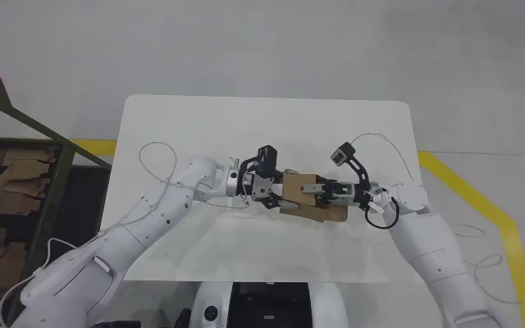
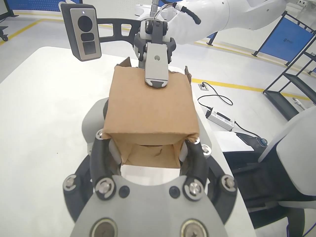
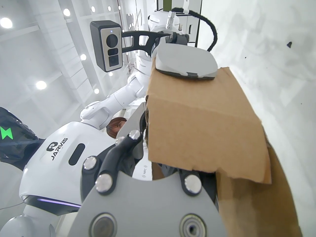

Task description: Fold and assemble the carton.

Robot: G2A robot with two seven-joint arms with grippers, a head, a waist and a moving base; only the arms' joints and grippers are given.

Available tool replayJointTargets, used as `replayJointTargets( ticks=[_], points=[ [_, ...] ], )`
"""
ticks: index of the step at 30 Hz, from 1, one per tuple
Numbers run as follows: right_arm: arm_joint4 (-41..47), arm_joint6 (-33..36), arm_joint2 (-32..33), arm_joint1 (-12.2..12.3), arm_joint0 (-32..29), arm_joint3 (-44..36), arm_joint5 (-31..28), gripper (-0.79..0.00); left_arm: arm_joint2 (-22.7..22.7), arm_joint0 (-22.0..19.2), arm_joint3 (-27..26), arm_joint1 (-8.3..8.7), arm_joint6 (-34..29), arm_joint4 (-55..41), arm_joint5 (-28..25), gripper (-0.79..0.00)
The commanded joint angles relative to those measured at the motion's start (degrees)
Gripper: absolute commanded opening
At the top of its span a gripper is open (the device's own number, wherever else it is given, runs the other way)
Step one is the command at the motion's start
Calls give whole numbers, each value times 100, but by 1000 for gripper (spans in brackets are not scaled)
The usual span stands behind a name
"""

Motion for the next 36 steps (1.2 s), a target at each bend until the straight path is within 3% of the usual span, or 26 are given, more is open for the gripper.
replayJointTargets(
  ticks=[1,6,8,11,36],
  points=[
    [1,4,-2,0,-3,-4,-3,-785,9,-7,7,-6,-10,-19,0,-292],
    [12,-24,13,4,-15,-6,-8,-785,21,-13,0,-15,-28,-61,0,-317],
    [17,-34,21,6,-22,-9,-10,-625,16,-11,-3,-15,-25,-65,0,-348],
    [21,-40,34,10,-30,-11,-10,-582,9,0,6,-15,-19,-75,0,-376],
    [47,-32,548,153,-187,-42,43,-560,-542,420,-56,126,334,126,0,-406]
  ],
)
